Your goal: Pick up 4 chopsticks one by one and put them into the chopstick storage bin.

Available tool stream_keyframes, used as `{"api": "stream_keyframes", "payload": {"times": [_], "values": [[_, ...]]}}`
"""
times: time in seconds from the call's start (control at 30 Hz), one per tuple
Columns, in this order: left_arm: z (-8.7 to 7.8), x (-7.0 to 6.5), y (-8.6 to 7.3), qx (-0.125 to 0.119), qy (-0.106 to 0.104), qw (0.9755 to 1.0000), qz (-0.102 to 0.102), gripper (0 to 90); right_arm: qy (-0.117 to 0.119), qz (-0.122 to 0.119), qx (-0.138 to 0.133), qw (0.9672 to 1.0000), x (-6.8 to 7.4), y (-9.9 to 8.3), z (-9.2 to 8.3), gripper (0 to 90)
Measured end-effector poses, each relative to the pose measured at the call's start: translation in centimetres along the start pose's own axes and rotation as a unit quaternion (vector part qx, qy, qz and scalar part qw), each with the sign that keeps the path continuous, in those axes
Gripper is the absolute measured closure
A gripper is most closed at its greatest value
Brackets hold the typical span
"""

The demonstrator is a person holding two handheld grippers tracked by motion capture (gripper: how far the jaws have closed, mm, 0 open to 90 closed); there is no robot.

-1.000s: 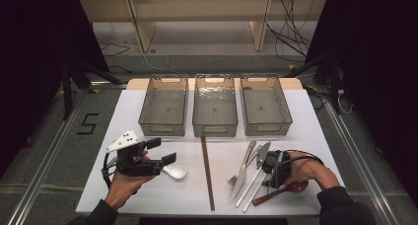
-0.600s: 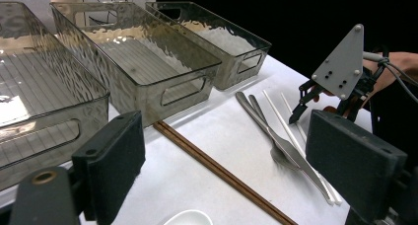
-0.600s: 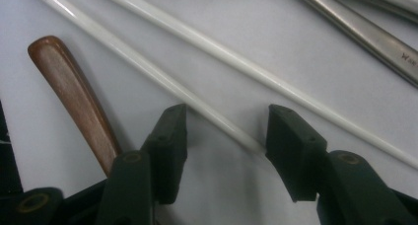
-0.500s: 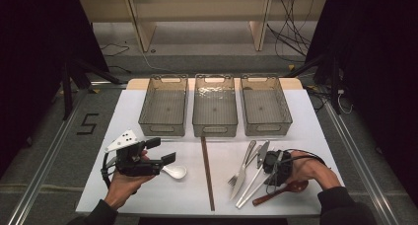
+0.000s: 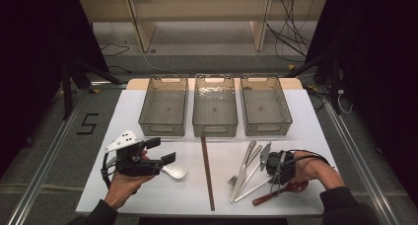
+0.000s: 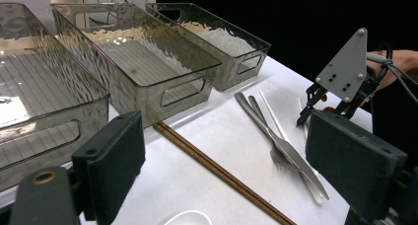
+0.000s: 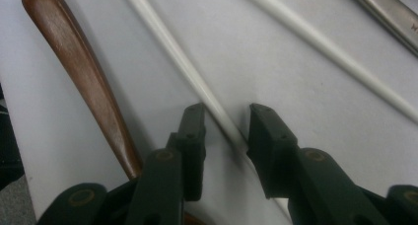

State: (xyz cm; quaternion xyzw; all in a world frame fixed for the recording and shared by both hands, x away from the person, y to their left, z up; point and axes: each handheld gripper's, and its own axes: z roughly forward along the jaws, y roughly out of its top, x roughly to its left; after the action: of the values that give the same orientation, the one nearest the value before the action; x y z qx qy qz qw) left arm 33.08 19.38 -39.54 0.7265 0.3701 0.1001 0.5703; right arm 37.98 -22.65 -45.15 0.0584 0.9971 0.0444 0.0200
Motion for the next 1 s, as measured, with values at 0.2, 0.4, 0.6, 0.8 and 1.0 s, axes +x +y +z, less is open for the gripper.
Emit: {"api": "stream_keyframes", "payload": {"times": [0.2, 0.4, 0.6, 0.8, 1.0], "values": [[0.02, -0.02, -0.01, 0.001, 0.0, 1.0, 0.0, 14.5, -0.002, -0.016, 0.003, 0.9999, -0.09, -0.33, 0.0, 73.7], [0.03, -0.02, -0.01, 0.0, 0.0, 1.0, 0.0, 14.5, -0.009, -0.036, 0.01, 0.9993, 0.05, -0.34, -0.03, 76.5], [0.06, -0.03, -0.01, 0.001, -0.001, 1.0, 0.0, 14.5, -0.016, -0.058, 0.025, 0.9979, 0.4, -0.28, -0.05, 78.8], [0.07, -0.02, -0.02, 0.001, -0.001, 1.0, -0.001, 14.5, -0.016, -0.07, 0.028, 0.997, 0.47, -0.54, -0.06, 80.6], [0.04, -0.03, -0.01, 0.001, -0.001, 1.0, -0.001, 14.5, -0.015, -0.081, 0.03, 0.9961, 0.47, -1.03, -0.13, 82.4]]}}
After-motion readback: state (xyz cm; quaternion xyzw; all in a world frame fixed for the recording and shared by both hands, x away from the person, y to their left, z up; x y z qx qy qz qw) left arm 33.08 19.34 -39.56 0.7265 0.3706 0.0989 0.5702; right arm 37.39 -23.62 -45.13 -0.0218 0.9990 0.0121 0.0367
